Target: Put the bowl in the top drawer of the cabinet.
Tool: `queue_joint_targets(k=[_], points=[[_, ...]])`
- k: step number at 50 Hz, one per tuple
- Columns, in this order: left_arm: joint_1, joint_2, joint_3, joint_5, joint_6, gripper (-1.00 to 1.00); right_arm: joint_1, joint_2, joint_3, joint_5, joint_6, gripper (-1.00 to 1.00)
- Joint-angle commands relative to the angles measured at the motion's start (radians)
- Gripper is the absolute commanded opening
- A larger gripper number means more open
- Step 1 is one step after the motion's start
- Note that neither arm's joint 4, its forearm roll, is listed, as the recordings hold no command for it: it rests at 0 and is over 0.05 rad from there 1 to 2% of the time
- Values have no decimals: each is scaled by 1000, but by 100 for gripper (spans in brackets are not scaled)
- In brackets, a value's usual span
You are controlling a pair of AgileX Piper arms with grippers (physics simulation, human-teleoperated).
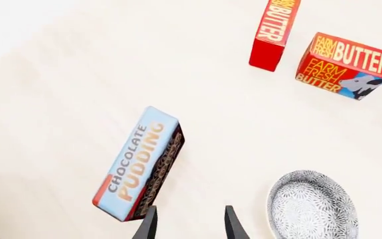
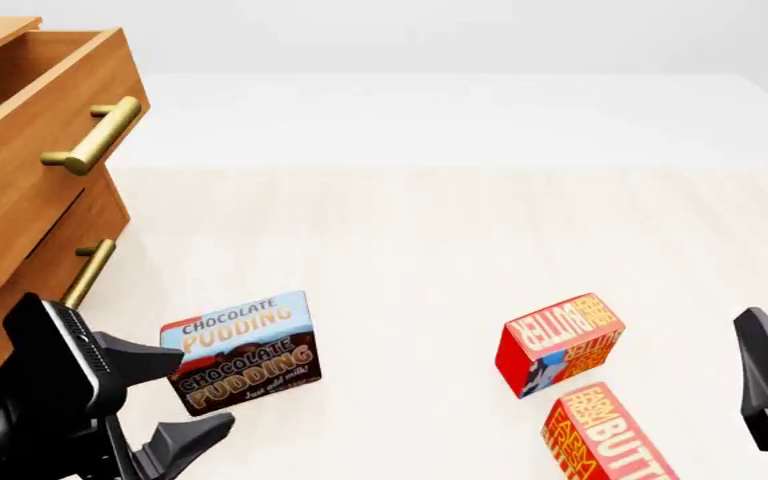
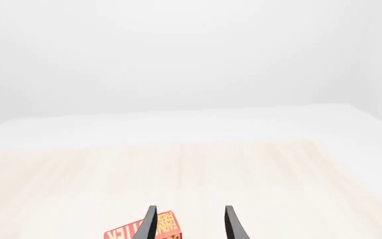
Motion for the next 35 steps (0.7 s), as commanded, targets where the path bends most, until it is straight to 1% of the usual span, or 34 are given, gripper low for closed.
queue_joint_targets(k=[1,11,12,13,14,15,16,19,22,31,32,35], points=[[-16,6,6,-7,-13,100,-1,0,0,-4,-1,100],[-16,6,6,-7,-13,100,-1,0,0,-4,-1,100],[-28,22,9,-20,-16,100,0,0,0,-4,-1,100],[-28,29,16,-30,-2,100,0,0,0,-4,-1,100],[-60,56,9,-48,-34,100,1,0,0,-4,0,100],[-80,77,5,-60,-47,100,1,0,0,-4,0,100],[-75,73,7,-62,-35,100,1,0,0,-6,0,100],[-137,161,13,-125,-72,100,6,0,0,-9,2,100],[-158,191,14,-149,-80,100,3,0,0,-10,1,100],[-204,267,0,-163,-114,100,7,0,0,-14,5,100],[-233,307,-8,-175,-134,100,9,0,0,-15,5,100],[-260,342,-17,-182,-147,100,8,0,0,-15,5,100]])
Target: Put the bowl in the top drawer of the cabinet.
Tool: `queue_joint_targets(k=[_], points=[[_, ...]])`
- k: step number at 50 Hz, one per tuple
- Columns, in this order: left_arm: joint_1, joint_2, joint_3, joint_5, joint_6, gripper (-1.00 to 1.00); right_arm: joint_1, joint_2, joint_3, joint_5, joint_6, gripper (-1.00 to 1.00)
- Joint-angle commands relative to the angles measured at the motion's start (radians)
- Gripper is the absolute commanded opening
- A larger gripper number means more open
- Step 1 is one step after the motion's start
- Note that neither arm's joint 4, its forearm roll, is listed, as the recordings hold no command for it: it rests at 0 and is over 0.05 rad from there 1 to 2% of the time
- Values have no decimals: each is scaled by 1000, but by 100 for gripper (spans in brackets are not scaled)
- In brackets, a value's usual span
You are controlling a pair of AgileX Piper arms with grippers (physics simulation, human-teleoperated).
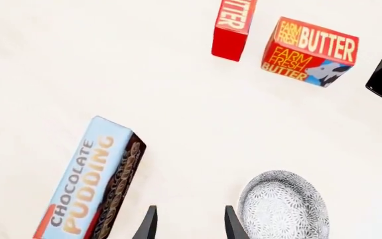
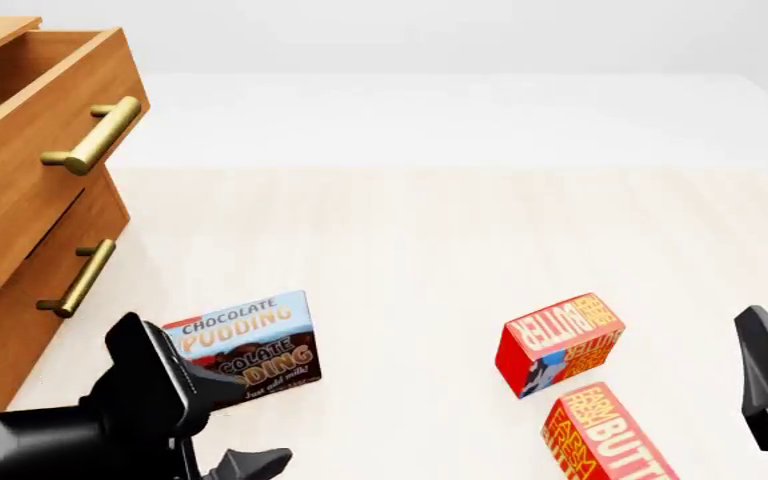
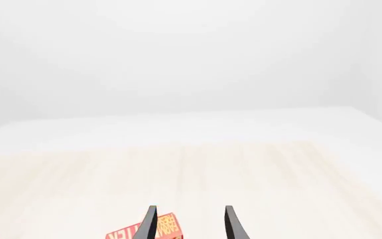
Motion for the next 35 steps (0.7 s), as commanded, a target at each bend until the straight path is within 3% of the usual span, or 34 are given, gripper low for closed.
queue_joint_targets(k=[1,6,15,27,29,30,35], points=[[-92,126,-19,-44,-53,100,3,0,0,-4,2,100],[-105,139,-32,-29,-63,100,3,0,0,-4,3,100],[-194,220,-46,-35,-145,100,5,0,0,-4,2,100],[-206,204,-61,-6,-151,100,6,0,0,-4,1,100],[-223,215,-69,4,-163,100,7,0,0,-3,1,100],[-290,313,-56,-62,-241,100,5,0,0,-6,5,100],[-299,326,-54,-75,-255,100,4,0,0,-7,5,100]])
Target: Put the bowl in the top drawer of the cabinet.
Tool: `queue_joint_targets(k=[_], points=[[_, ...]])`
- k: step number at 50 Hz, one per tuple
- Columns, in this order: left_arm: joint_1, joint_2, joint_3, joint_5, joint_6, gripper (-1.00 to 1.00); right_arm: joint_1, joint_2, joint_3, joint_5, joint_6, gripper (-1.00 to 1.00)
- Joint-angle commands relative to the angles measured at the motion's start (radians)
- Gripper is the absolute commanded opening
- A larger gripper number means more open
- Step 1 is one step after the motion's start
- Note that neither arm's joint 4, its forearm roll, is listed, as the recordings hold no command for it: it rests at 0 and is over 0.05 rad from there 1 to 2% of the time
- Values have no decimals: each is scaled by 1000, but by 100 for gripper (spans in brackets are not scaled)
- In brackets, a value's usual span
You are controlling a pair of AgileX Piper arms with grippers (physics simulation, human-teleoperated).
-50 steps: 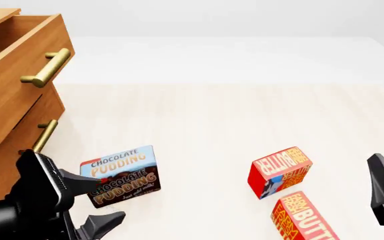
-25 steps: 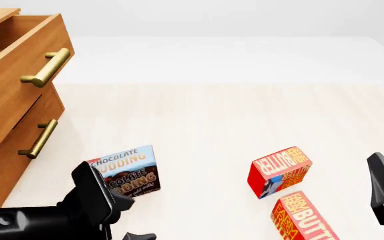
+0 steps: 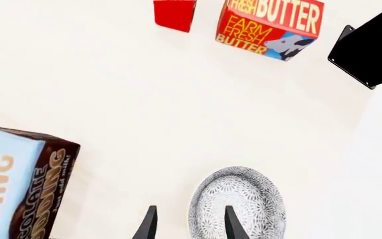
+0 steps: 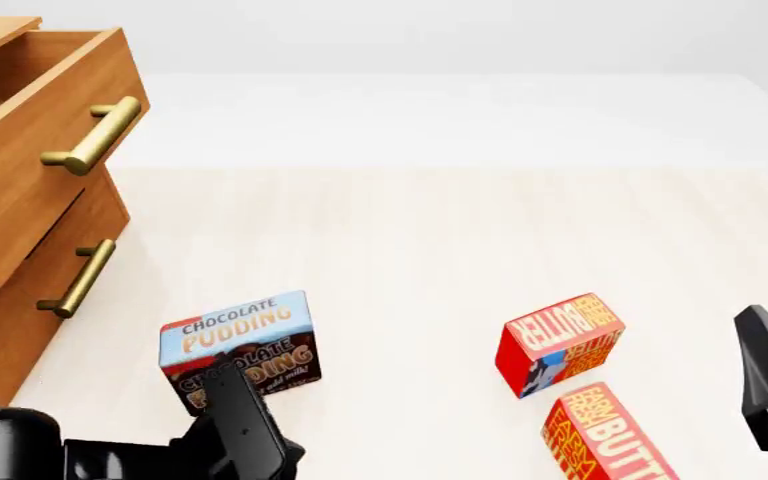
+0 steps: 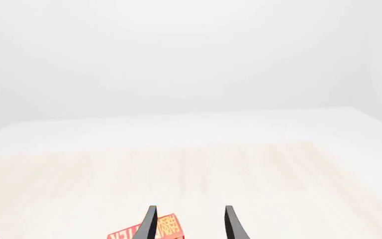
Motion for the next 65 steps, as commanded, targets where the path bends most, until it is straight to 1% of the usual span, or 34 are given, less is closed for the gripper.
queue_joint_targets(k=[1,14,24,31,54,65], points=[[-69,81,1,-39,-74,100,-1,0,0,-2,3,100],[-114,145,28,-120,-136,100,0,0,0,0,2,100],[-115,143,44,-137,-146,100,0,0,0,0,2,100],[-139,173,40,-166,-167,100,0,0,0,0,1,100],[-148,184,52,-189,-184,100,0,0,0,1,-1,100],[-139,175,60,-189,-182,100,0,0,0,1,0,100]])
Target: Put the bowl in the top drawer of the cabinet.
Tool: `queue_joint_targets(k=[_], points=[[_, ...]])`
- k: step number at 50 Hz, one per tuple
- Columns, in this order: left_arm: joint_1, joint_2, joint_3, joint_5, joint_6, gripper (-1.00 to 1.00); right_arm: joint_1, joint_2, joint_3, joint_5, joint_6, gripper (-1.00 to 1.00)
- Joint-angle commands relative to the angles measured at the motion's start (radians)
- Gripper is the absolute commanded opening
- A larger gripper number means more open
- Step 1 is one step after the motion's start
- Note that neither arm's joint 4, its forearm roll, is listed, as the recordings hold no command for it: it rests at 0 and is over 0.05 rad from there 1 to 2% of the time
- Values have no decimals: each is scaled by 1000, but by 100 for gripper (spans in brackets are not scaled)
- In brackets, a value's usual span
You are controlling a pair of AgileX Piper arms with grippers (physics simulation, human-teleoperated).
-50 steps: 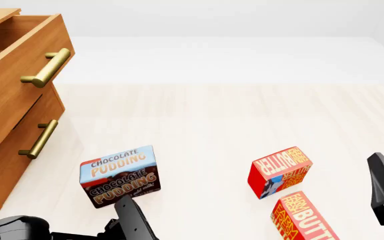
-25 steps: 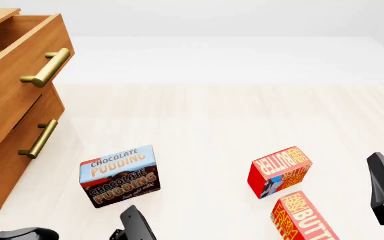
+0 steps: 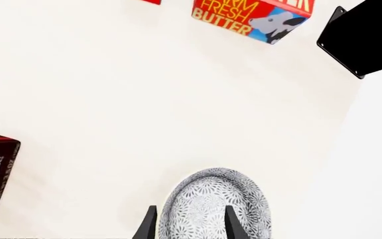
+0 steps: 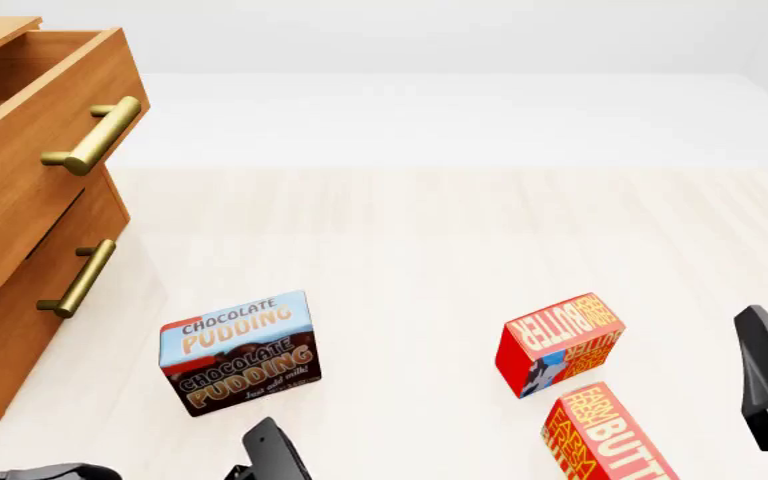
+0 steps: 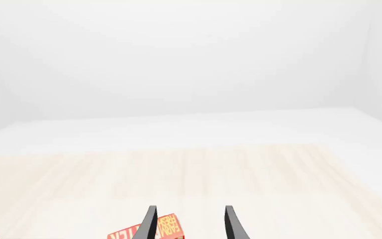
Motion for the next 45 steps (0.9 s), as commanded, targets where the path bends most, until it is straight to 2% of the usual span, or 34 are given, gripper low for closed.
queue_joint_targets(k=[1,21,25,26,28,45], points=[[-2,-1,12,-6,4,100,0,0,0,0,1,100],[13,-2,70,-69,-14,100,2,0,0,2,-2,100],[25,-7,75,-72,2,100,1,0,0,2,-2,100],[45,-23,82,-68,22,-100,1,0,0,2,-3,100],[20,-8,70,-73,1,-100,1,0,0,2,-2,100],[38,-35,58,-38,25,-100,3,0,0,-1,-1,100]])
